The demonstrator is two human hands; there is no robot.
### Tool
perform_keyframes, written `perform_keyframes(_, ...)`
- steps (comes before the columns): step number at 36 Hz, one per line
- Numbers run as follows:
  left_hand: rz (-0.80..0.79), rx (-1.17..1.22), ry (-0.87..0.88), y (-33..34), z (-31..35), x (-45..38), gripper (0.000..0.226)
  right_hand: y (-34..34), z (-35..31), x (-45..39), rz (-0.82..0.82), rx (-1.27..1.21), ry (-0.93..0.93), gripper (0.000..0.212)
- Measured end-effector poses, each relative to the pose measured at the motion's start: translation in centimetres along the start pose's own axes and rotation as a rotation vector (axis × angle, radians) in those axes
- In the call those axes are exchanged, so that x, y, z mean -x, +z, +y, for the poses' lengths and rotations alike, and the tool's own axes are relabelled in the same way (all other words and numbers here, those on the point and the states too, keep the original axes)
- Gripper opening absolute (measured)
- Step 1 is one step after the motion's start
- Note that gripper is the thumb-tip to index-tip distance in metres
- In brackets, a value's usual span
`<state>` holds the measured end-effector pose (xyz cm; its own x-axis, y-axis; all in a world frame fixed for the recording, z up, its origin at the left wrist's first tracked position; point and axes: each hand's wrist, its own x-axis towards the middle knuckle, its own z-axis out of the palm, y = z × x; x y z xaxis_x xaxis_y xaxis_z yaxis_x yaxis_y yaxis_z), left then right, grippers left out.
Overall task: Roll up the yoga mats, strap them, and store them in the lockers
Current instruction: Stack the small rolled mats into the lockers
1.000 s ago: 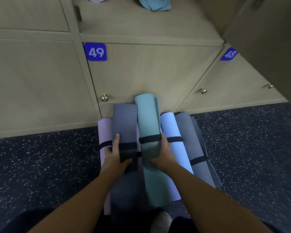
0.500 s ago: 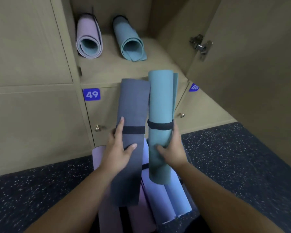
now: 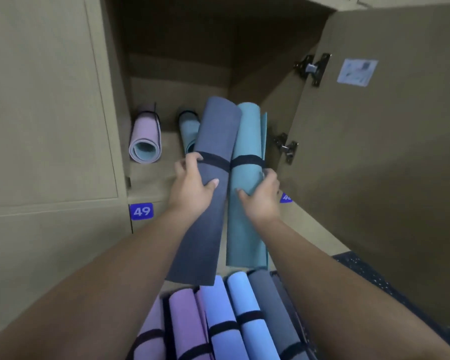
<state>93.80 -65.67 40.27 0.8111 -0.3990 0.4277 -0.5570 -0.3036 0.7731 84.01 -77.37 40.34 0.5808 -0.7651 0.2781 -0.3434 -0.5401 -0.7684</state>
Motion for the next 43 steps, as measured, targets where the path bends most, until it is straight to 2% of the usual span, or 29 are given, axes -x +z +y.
perform_keyframes(3, 0.043, -0.054, -0.001, 1.3, 1.3, -2.0, 0.048, 0.1, -0.8, -1.5, -0.019, 0.077, -0.014, 0.063)
perform_keyframes(6, 0.013, -0.077, 0.0, 2.9, 0.9, -3.0, 0.047, 0.4, 0.1, -2.5, -0.078, 0.117, -0.037, 0.061)
perform_keyframes(12, -0.237, -0.271, 0.054, 4.4, -1.7, -2.4, 0.086, -0.1, 2.9, -3.1, -0.314, 0.204, -0.051, 0.086)
perform_keyframes(14, -0.316, -0.248, 0.051, 3.6, -2.3, -2.2, 0.092, 0.0, 3.2, -2.9, -0.359, 0.183, -0.023, 0.088)
perform_keyframes(16, -0.371, -0.112, 0.037, 2.8, -3.0, -1.8, 0.096, 0.2, 3.3, -2.6, -0.378, 0.16, 0.013, 0.089)
perform_keyframes(18, -0.356, 0.038, 0.0, 2.0, -3.5, -1.2, 0.092, 0.6, 3.3, -2.1, -0.367, 0.164, 0.038, 0.089)
perform_keyframes(21, -0.322, 0.012, -0.038, 1.2, -4.6, 0.1, 0.088, 1.3, 3.2, -1.6, -0.327, 0.181, 0.023, 0.09)
perform_keyframes(26, -0.572, 0.132, -0.084, 0.9, -6.2, 1.6, 0.118, 1.8, 3.1, -1.3, -0.194, 0.132, -0.027, 0.082)
perform_keyframes(28, -0.581, 0.173, -0.084, 1.4, -6.0, 1.7, 0.121, 1.7, 2.7, -1.6, -0.127, 0.137, -0.054, 0.077)
perform_keyframes(32, -0.393, 0.44, -0.143, 2.9, -4.3, 0.6, 0.1, 0.9, 1.3, -4.5, -0.019, 0.142, -0.057, 0.069)
perform_keyframes(36, -0.195, 0.339, -0.139, 3.4, -2.3, -1.7, 0.056, 0.3, 0.7, -8.2, -0.1, 0.298, 0.012, 0.055)
perform_keyframes(39, -0.13, 0.202, -0.118, 3.6, -1.4, -3.5, 0.034, 1.1, 1.5, -9.5, -0.258, 0.467, 0.125, 0.07)
perform_keyframes(43, -0.135, 0.154, -0.148, 4.8, -0.7, -6.0, 0.036, 2.2, 2.2, -10.4, -0.329, 0.572, 0.204, 0.084)
